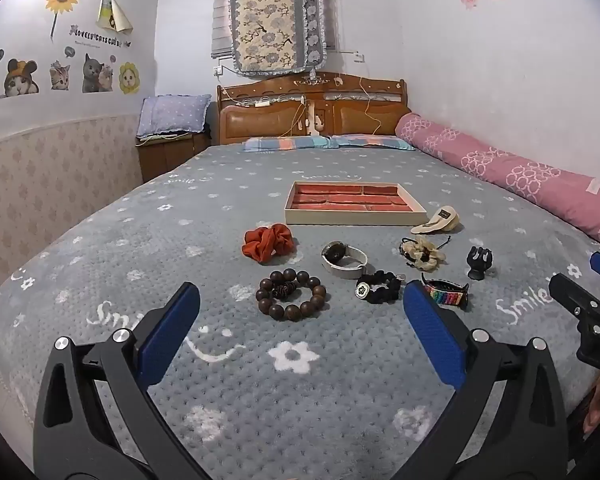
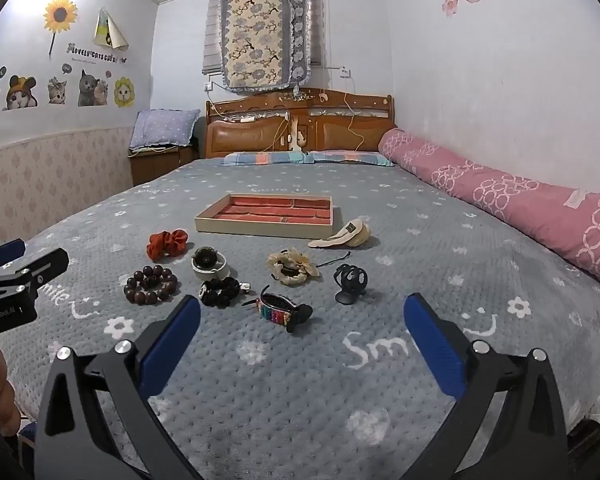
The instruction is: Organize jewelry
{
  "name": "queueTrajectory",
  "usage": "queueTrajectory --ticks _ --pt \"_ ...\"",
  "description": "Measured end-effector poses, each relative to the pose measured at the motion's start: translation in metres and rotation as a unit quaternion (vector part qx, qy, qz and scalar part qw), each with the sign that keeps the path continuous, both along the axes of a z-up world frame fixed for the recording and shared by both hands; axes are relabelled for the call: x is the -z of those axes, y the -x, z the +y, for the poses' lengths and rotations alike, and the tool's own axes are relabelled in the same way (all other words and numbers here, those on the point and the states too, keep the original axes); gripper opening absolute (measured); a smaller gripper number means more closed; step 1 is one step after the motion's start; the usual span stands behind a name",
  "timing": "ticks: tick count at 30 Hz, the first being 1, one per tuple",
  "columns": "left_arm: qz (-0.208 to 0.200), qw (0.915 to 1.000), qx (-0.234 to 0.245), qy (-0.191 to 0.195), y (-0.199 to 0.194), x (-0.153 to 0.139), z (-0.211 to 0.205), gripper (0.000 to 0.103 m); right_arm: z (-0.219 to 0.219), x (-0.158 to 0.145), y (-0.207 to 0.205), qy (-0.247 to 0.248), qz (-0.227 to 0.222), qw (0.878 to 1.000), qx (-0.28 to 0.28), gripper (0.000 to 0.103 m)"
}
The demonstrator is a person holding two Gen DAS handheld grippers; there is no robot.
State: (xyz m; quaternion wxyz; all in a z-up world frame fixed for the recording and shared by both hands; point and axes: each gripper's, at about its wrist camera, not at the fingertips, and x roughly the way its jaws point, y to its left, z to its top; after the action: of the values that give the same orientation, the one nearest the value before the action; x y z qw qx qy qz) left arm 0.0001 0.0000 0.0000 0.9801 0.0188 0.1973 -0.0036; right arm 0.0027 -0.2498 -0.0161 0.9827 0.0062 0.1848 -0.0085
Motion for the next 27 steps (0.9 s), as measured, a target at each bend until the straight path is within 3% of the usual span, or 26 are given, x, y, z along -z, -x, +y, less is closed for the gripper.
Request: queueTrajectory --ticks 27 --pt "-0.004 1.0000 -0.001 0.001 -0.0024 0.0011 0.0001 0.098 -0.0013 -0.0050 -0.0036 0.001 -0.011 1.000 -0.002 0.099"
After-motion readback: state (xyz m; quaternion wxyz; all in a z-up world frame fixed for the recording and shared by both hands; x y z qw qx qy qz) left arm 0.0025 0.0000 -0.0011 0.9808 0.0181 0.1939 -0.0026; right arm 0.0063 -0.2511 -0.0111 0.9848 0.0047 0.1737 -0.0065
